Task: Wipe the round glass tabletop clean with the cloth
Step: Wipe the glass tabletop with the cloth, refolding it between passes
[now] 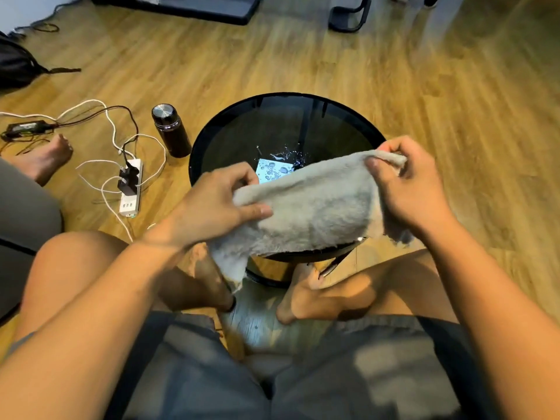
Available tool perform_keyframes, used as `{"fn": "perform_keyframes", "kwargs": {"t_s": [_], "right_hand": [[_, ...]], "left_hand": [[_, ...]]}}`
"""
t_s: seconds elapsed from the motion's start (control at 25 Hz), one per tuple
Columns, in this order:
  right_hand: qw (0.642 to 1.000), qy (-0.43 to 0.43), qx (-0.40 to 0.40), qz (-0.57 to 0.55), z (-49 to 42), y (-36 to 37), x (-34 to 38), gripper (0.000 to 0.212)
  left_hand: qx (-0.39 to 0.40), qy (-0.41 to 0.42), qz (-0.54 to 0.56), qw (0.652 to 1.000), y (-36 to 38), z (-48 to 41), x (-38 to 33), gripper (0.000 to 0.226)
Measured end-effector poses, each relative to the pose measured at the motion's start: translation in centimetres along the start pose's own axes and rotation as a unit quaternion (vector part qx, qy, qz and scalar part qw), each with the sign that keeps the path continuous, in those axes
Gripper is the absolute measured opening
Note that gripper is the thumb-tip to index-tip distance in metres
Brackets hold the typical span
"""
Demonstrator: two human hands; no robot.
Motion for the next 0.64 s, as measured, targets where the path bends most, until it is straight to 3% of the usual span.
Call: {"fn": "perform_keyframes", "kwargs": {"t_s": [0.04,0.12,0.2,0.32,0.48,0.64], "right_hand": [[0.999,0.043,0.004,0.026,-0.5,0.5,-1.8,0.009],[0.978,0.124,0.057,0.155,0.6,3.3,-5.9,0.031],[0.947,0.09,0.139,0.275,3.5,7.3,-8.3,0.042],[0.903,-0.001,0.209,0.376,6.5,10.9,-8.2,0.04],[0.903,-0.036,0.184,0.387,7.8,13.1,-5.4,0.039],[0.914,-0.094,0.231,0.32,7.2,21.6,-0.1,0.029]], "left_hand": [[-0.012,-0.026,-0.018,0.999,0.2,-0.9,1.0,0.031],[-0.037,-0.099,-0.165,0.981,3.0,-1.5,3.4,0.035],[-0.026,-0.081,-0.319,0.944,8.4,-0.3,4.4,0.043],[0.043,-0.013,-0.357,0.933,15.1,2.4,5.1,0.061],[0.067,0.0,-0.37,0.927,13.1,2.2,7.8,0.07],[0.087,-0.047,-0.438,0.894,7.1,2.8,12.0,0.08]]}}
Point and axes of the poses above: each hand's wrist, its own z-axis away from the middle knuckle, its own y-axis out of the palm, x = y × z, the point moved 4 cm from there along -z, towards the middle knuckle, and after that the axes turned 7 degrees about x, right-handed, at the moved point
